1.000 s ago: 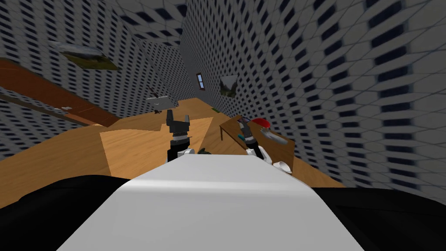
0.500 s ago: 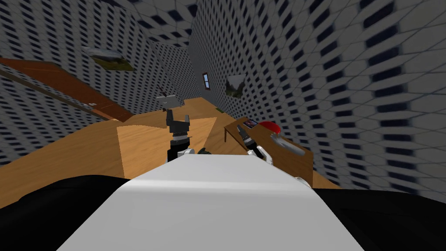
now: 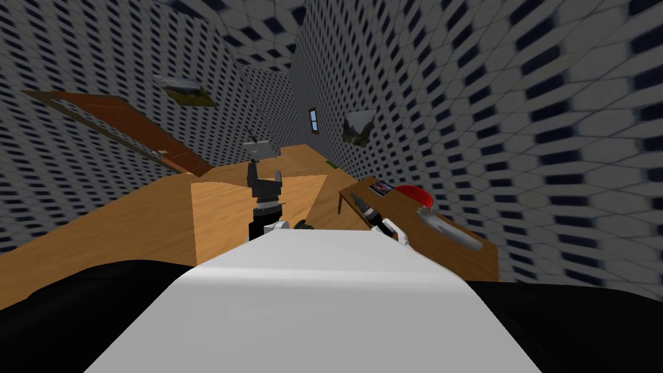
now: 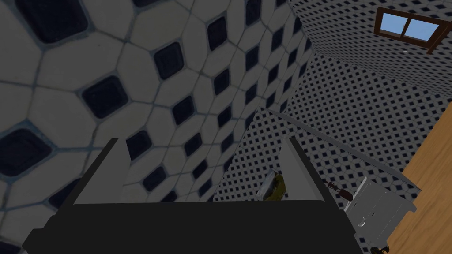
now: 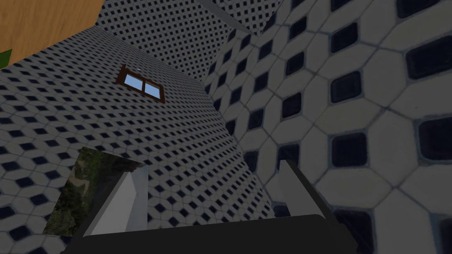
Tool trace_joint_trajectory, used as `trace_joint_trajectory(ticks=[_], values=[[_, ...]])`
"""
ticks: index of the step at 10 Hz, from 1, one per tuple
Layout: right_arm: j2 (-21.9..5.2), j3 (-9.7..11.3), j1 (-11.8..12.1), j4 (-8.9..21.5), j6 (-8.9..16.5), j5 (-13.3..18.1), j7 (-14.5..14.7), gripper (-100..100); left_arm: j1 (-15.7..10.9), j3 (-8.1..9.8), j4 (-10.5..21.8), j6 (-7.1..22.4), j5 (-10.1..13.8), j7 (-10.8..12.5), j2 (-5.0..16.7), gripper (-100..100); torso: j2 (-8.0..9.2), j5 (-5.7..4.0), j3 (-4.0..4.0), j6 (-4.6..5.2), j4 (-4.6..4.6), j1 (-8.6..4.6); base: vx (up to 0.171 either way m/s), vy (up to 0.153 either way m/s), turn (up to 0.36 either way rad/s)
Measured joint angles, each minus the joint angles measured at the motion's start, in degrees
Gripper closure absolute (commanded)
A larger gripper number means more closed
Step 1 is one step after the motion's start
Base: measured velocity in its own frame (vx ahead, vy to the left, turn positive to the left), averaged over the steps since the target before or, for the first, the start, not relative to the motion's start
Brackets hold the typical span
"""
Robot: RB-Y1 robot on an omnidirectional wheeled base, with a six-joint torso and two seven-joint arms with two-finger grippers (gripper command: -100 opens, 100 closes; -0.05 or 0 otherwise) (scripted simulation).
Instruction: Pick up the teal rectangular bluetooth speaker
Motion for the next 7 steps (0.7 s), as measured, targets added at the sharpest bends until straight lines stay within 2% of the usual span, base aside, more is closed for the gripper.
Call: trace_joint_trajectory(ticks=[2, 3, 4, 7], values=[[-2.8, 1.6, -0.5, 3.1, -0.6, 0.9, 0.5, -100, 0.0, 0.0, 0.0, 0.0, 0.0, 0.0, 0.0, 0, 0.08, -0.01, 0.05, 0.01, 0.02, -0.11, 0.062, 0.038, 0.047], [-3.0, 1.8, -1.0, 4.4, -0.8, 1.0, 0.5, -100, 0.0, 0.01, 0.0, 0.0, 0.0, 0.0, 0.0, 0, 0.28, -0.04, 0.16, 0.02, 0.06, -0.22, 0.071, 0.025, 0.158], [-4.0, 2.9, -2.3, 7.4, -1.5, 1.6, 0.7, -100, 0.0, 0.0, 0.0, 0.0, 0.0, 0.0, 0.0, 0, 0.2, -0.05, 0.12, -0.03, 0.06, -0.23, 0.152, 0.096, 0.268], [-7.9, 6.1, -3.0, 13.9, -2.6, 3.6, 2.2, -100, 0.0, 0.0, 0.0, 0.0, 0.0, 0.0, 0.0, 0, 0.0, 0.01, 0.0, -0.01, 0.0, 0.0, 0.113, 0.077, 0.115]])
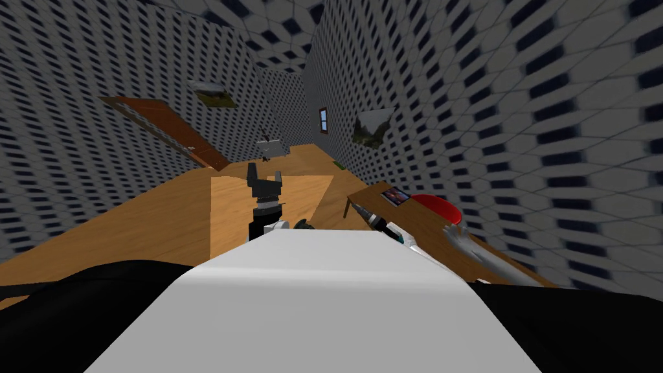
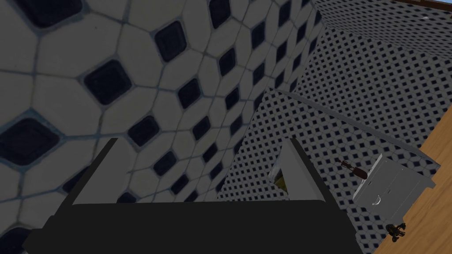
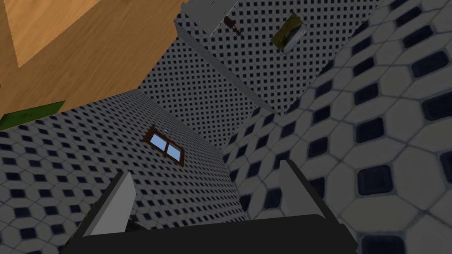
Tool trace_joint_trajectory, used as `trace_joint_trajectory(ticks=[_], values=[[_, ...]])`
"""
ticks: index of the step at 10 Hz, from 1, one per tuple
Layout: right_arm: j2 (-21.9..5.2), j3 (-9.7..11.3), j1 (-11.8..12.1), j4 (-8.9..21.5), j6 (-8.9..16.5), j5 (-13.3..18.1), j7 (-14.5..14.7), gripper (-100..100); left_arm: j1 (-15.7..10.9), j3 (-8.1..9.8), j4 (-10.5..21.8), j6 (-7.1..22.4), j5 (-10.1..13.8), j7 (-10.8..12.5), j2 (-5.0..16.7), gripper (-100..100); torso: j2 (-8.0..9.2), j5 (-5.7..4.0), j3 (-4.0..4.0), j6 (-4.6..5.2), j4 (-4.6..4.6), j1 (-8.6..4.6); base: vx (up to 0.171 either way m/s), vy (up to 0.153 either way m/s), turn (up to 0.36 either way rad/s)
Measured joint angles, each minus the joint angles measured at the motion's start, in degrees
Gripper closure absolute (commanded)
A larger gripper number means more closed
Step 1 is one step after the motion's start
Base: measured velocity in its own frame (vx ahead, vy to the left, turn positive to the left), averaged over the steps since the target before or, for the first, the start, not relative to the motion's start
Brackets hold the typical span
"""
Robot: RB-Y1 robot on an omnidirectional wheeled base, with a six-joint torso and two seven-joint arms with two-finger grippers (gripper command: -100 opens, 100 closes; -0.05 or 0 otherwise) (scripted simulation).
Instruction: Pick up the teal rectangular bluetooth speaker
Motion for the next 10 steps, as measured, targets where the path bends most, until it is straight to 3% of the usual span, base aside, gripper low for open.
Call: trace_joint_trajectory(ticks=[1, 3, 6, 9, 10], values=[[-1.5, 0.5, -0.2, 1.1, 0.2, 0.3, 0.0, -100, 0.0, 0.0, 0.0, 0.0, 0.0, 0.0, 0.0, 0, 0.16, -0.01, 0.08, 0.03, 0.03, -0.11, 0.078, 0.045, 0.165], [-3.6, 2.2, -1.5, 6.2, -0.9, 1.2, 0.4, -100, 0.0, 0.0, 0.0, 0.0, 0.0, 0.0, 0.0, 0, 0.22, -0.03, 0.12, 0.03, 0.04, -0.14, 0.078, 0.037, 0.127], [-8.3, 4.2, -0.9, 9.8, -1.1, 2.4, 1.2, -100, 0.0, 0.01, 0.0, 0.0, 0.0, 0.0, 0.0, 0, 0.28, -0.05, 0.16, 0.02, 0.07, -0.25, 0.064, 0.02, 0.091], [-11.0, 7.2, -2.8, 19.5, -3.7, 4.2, 2.6, -100, 0.0, 0.0, 0.0, 0.0, 0.0, 0.0, 0.0, 0, 0.14, -0.01, 0.09, 0.01, 0.04, -0.06, 0.087, 0.054, 0.15], [-12.4, 7.5, -1.9, 20.0, -3.7, 4.4, 3.0, -100, 0.0, 0.01, 0.0, 0.0, 0.0, 0.0, 0.0, 0, 0.22, -0.01, 0.12, 0.05, 0.05, -0.08, 0.021, 0.013, -0.017]])
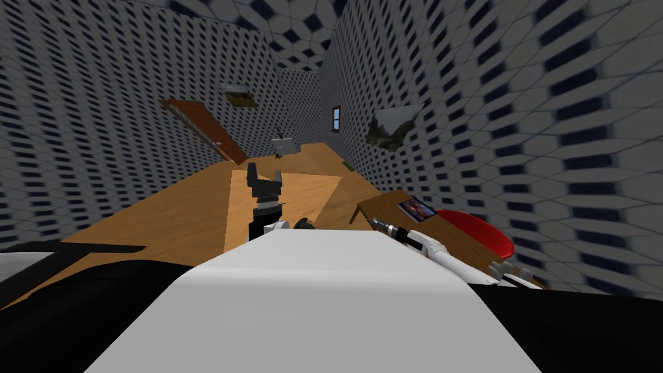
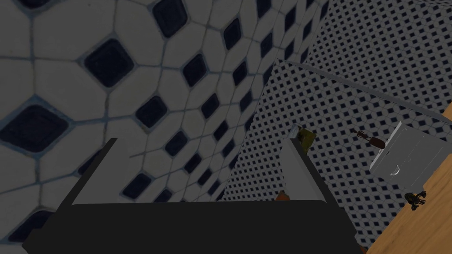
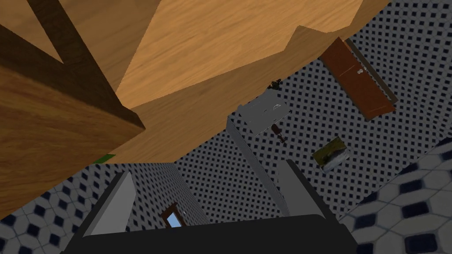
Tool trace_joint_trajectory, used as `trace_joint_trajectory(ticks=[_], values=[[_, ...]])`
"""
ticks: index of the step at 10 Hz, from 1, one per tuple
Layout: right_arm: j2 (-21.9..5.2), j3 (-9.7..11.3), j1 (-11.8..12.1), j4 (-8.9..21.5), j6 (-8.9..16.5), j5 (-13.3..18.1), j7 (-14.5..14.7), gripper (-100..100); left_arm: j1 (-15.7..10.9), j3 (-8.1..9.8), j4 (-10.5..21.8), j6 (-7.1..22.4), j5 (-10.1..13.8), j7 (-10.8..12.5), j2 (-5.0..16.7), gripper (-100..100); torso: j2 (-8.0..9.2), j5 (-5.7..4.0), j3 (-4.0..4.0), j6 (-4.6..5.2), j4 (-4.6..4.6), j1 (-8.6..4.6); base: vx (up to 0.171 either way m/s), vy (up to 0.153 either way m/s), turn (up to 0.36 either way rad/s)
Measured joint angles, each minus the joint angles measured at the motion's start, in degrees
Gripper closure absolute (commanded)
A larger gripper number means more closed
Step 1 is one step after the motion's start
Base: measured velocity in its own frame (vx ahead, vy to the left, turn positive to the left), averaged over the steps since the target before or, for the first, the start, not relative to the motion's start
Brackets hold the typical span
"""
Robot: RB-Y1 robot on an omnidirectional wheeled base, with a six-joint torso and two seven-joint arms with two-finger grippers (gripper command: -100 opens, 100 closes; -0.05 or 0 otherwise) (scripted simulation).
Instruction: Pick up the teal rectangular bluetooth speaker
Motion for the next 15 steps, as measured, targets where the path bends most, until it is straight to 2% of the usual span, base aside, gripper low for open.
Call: trace_joint_trajectory(ticks=[1, 2, 3, 4, 5, 7, 9, 10, 11, 13, 15], values=[[-0.3, 0.3, 0.0, -0.1, 0.9, 0.2, 0.0, -100, 0.0, 0.0, 0.0, 0.0, 0.0, 0.0, 0.0, 0, 0.17, -0.03, 0.09, 0.0, 0.04, -0.08, 0.027, -0.007, 0.073], [-1.2, 1.3, -0.4, 1.3, 1.4, 0.8, 0.0, -100, 0.0, 0.0, 0.0, 0.0, 0.0, 0.0, 0.0, 0, 0.19, -0.04, 0.12, -0.02, 0.05, -0.18, 0.023, -0.017, 0.074], [-2.3, 1.6, 0.4, 1.1, 2.0, 0.9, 0.1, -100, 0.0, 0.0, 0.0, 0.0, 0.0, 0.0, 0.0, 0, 0.23, -0.05, 0.14, 0.0, 0.05, -0.21, 0.008, -0.001, 0.021], [-2.1, 1.7, 0.1, 2.4, 1.7, 1.1, 0.4, -100, 0.0, 0.0, 0.0, 0.0, 0.0, 0.0, 0.0, 0, 0.27, -0.06, 0.16, 0.0, 0.06, -0.17, 0.021, -0.01, 0.068], [-3.4, 2.5, 0.2, 2.7, 1.8, 1.5, 0.5, -100, 0.0, 0.0, 0.0, 0.0, 0.0, 0.0, 0.0, 0, 0.25, -0.04, 0.15, -0.01, 0.06, -0.2, 0.023, -0.014, 0.071], [-3.4, 3.2, -0.6, 6.2, 0.9, 2.0, 1.0, -100, 0.0, 0.0, 0.0, 0.0, 0.0, 0.0, 0.0, 0, 0.29, -0.05, 0.17, 0.01, 0.07, -0.15, 0.016, 0.01, 0.051], [-4.4, 4.2, -0.2, 9.3, 0.6, 2.7, 1.9, -100, 0.0, 0.0, 0.0, 0.0, 0.0, 0.0, 0.0, 0, 0.18, -0.02, 0.11, -0.01, 0.04, -0.03, 0.042, 0.038, 0.092], [-4.8, 5.0, -0.5, 12.3, -0.3, 3.2, 2.5, -100, 0.0, 0.0, 0.0, 0.0, 0.0, 0.0, 0.0, 0, 0.18, -0.01, 0.11, -0.02, 0.04, -0.01, 0.027, 0.02, 0.108], [-5.6, 6.1, -1.3, 16.9, -1.9, 4.0, 3.1, -100, 0.0, 0.0, 0.0, 0.0, 0.0, 0.0, 0.0, 0, 0.21, -0.01, 0.12, -0.01, 0.05, -0.08, 0.003, 0.007, 0.036], [-7.0, 6.4, 0.2, 16.6, -1.0, 4.1, 3.5, -100, 0.0, 0.0, 0.0, 0.0, 0.0, 0.0, 0.0, 0, 0.35, -0.04, 0.2, 0.0, 0.08, -0.11, -0.004, 0.005, 0.033], [-8.6, 8.0, 0.6, 19.8, -0.8, 5.1, 4.0, -100, 0.0, 0.0, 0.0, 0.0, 0.0, 0.0, 0.0, 0, 0.34, -0.03, 0.2, -0.01, 0.08, -0.06, -0.014, 0.032, 0.134]])
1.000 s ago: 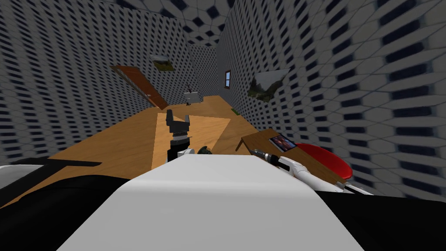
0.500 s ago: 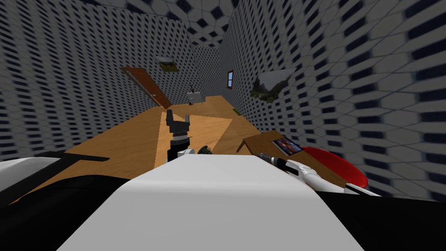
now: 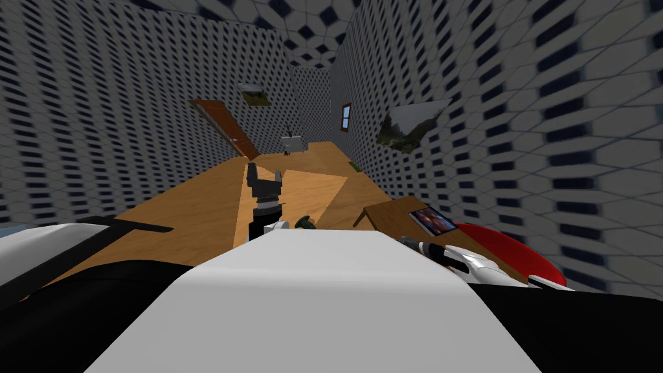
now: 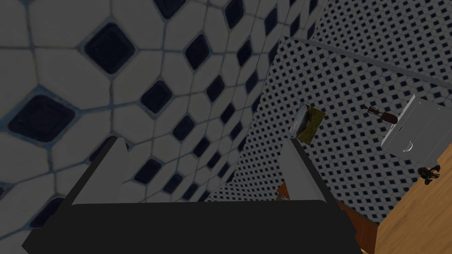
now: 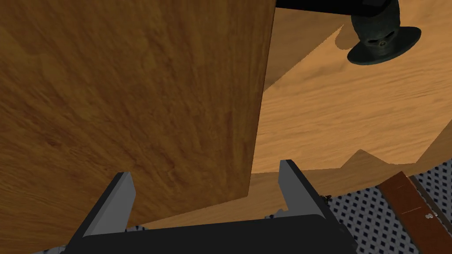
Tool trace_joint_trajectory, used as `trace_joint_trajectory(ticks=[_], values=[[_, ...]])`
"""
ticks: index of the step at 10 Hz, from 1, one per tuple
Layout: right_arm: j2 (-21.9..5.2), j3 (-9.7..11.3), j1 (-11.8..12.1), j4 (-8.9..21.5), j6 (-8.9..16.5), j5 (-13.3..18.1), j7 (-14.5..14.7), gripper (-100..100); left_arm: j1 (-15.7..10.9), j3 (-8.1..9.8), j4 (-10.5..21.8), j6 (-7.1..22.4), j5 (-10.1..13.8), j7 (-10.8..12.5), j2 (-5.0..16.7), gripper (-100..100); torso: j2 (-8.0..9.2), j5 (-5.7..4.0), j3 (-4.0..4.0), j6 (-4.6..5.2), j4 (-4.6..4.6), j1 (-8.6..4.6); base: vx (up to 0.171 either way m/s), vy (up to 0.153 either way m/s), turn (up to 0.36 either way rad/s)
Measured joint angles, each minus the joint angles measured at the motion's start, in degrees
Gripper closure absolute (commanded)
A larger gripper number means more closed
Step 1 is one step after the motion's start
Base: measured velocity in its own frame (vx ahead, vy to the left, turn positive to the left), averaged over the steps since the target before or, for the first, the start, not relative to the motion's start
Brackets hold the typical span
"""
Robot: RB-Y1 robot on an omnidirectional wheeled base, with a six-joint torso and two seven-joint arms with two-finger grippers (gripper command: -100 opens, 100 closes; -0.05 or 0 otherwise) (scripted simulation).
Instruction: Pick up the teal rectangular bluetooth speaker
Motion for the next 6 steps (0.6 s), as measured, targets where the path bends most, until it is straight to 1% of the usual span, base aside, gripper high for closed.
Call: trace_joint_trajectory(ticks=[1, 2, 3, 4, 5, 6], values=[[0.5, 1.3, -1.2, 4.6, -1.1, 1.1, 0.7, -100, 0.0, 0.0, 0.0, 0.0, 0.0, 0.0, 0.0, 0, 0.06, 0.0, 0.03, -0.01, 0.01, 0.06, -0.03, 0.032, 0.033], [0.2, 1.4, -0.3, 5.9, -1.5, 1.1, 1.6, -100, 0.0, 0.0, 0.0, 0.0, 0.0, 0.0, 0.0, 0, 0.11, 0.01, 0.06, 0.04, 0.02, 0.05, -0.017, 0.02, -0.007], [-0.7, 1.3, 0.7, 4.5, -0.8, 0.9, 1.6, -100, 0.0, 0.0, 0.0, 0.0, 0.0, 0.0, 0.0, 0, 0.09, 0.0, 0.05, 0.02, 0.02, 0.02, -0.017, 0.015, 0.038], [-1.5, 1.8, 1.3, 4.9, -0.3, 1.2, 1.6, -100, 0.0, 0.0, 0.0, 0.0, 0.0, 0.0, 0.0, 0, 0.08, 0.0, 0.05, 0.02, 0.02, -0.01, -0.033, 0.021, 0.087], [-2.6, 2.6, 2.1, 4.5, 0.7, 1.7, 1.4, -100, 0.0, 0.0, 0.0, 0.0, 0.0, 0.0, 0.0, 0, 0.11, 0.0, 0.07, 0.01, 0.03, 0.01, -0.033, 0.017, 0.024], [-2.2, 2.9, 1.8, 6.5, 0.1, 2.0, 1.9, -100, 0.0, 0.0, 0.0, 0.0, 0.0, 0.0, 0.0, 0, 0.12, -0.02, 0.07, 0.02, 0.03, 0.0, -0.018, 0.01, -0.015]])
